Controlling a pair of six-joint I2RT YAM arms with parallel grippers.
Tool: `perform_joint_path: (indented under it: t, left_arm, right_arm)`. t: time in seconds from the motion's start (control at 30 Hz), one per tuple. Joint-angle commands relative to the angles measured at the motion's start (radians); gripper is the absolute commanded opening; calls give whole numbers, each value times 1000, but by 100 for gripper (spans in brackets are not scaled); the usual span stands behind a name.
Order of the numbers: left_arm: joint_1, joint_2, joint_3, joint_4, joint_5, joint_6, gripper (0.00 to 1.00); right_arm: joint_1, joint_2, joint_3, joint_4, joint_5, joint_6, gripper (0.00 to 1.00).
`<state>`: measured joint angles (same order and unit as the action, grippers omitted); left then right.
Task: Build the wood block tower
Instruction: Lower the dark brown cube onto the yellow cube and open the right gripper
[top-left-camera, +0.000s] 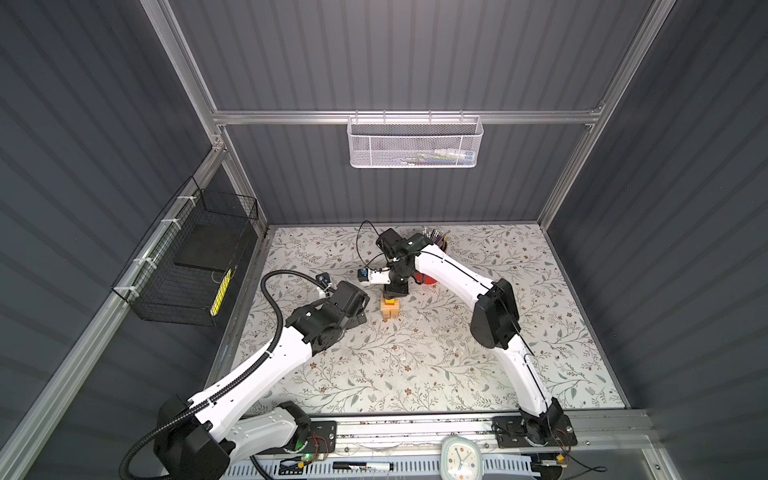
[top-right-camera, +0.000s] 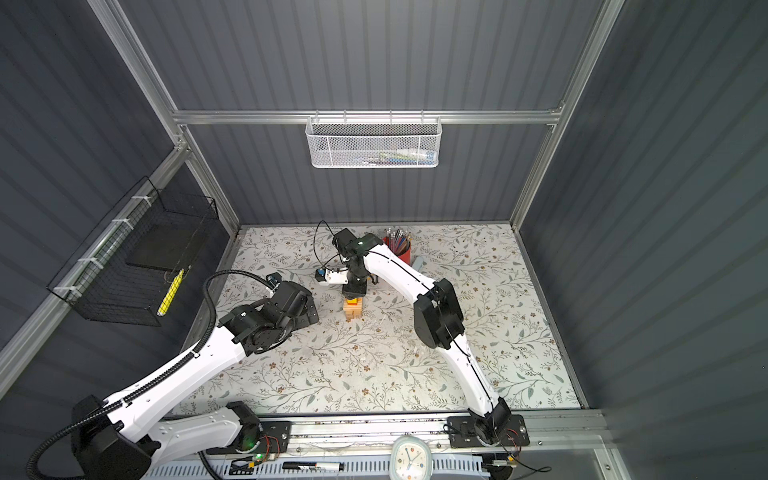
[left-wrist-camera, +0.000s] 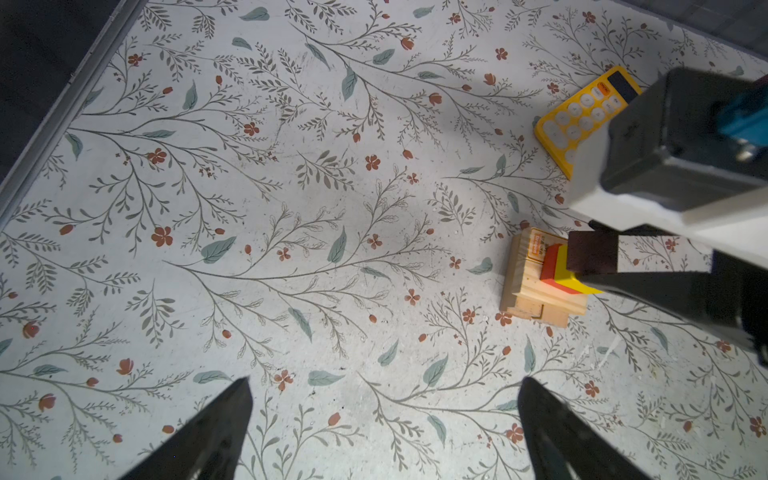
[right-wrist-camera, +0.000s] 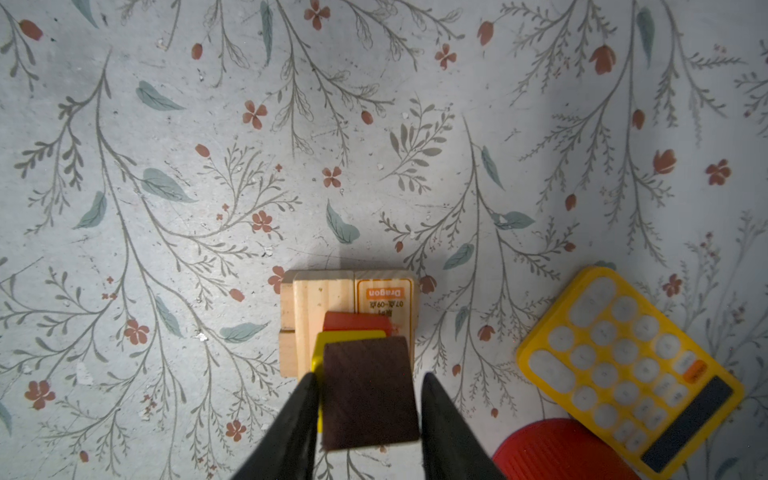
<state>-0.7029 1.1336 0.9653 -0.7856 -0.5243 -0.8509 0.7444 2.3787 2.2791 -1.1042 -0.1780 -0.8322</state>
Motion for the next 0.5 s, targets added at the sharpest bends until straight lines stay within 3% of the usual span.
perform_joint_path:
  t: [0.0, 0.47]
  left_arm:
    - [6, 0, 3, -24, -18, -10, 100]
    - [6, 5, 16, -21, -15, -5, 100]
  right_arm:
    - [6, 16, 24, -32, 0, -2, 45]
    - [6, -87, 34, -40, -50, 43, 50]
